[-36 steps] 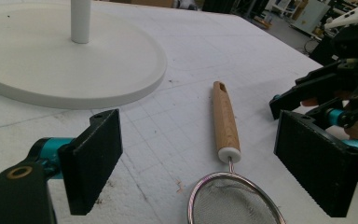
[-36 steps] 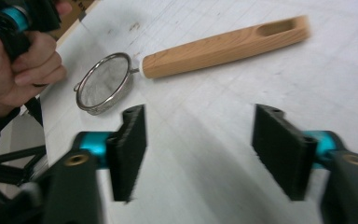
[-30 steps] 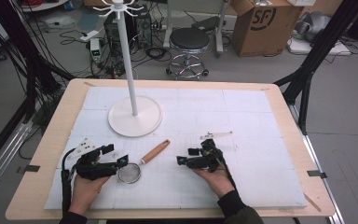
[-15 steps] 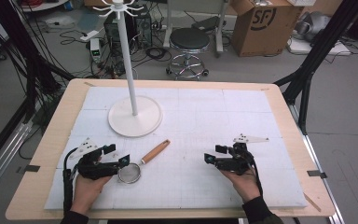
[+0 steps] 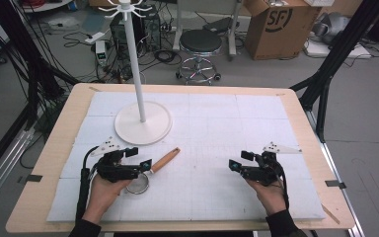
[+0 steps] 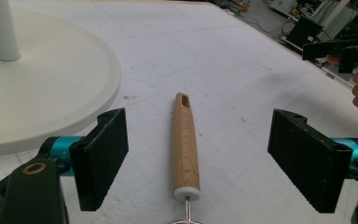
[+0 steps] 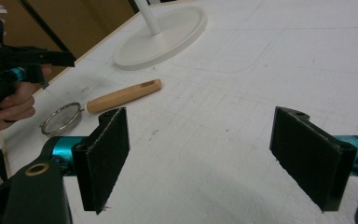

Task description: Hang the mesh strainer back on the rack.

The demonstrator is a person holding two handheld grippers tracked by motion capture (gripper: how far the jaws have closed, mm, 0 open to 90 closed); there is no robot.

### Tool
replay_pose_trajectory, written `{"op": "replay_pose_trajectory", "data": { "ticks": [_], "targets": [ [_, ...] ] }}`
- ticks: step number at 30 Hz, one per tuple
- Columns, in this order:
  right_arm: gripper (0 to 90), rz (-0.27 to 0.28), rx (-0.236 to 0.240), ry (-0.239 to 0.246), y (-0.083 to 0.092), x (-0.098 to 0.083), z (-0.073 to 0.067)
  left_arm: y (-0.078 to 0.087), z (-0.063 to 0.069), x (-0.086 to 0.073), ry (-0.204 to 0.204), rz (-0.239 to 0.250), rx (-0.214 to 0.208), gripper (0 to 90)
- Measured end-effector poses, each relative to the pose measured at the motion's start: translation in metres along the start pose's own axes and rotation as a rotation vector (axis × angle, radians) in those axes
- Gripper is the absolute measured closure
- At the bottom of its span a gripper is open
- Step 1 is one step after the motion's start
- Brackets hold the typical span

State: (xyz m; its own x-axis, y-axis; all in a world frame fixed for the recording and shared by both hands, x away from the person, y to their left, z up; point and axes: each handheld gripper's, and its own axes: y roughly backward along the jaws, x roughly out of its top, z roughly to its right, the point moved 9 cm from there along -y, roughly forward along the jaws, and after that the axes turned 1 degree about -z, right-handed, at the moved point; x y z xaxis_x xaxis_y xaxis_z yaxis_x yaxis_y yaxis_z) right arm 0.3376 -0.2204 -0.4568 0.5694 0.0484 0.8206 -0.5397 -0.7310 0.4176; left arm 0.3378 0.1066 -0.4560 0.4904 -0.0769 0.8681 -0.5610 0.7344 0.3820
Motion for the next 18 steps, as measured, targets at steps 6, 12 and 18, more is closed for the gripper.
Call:
{"op": "replay_pose_trajectory", "data": {
  "ticks": [6, 12, 18],
  "targets": [
    [18.4, 0.005, -0.001, 0.002, 0.001, 0.0, 0.001, -0.008, -0.004, 0.003, 0.017, -0.002, -0.002, 21.8],
    [17.6, -0.001, -0.007, -0.004, 0.0, -0.001, 0.001, -0.023, -0.006, -0.001, 0.046, -0.042, -0.024, 24.7],
    [17.6, -0.006, -0.015, 0.004, -0.002, -0.002, 0.003, -0.027, -0.009, -0.004, 0.051, -0.079, -0.042, 26.4]
  ]
}}
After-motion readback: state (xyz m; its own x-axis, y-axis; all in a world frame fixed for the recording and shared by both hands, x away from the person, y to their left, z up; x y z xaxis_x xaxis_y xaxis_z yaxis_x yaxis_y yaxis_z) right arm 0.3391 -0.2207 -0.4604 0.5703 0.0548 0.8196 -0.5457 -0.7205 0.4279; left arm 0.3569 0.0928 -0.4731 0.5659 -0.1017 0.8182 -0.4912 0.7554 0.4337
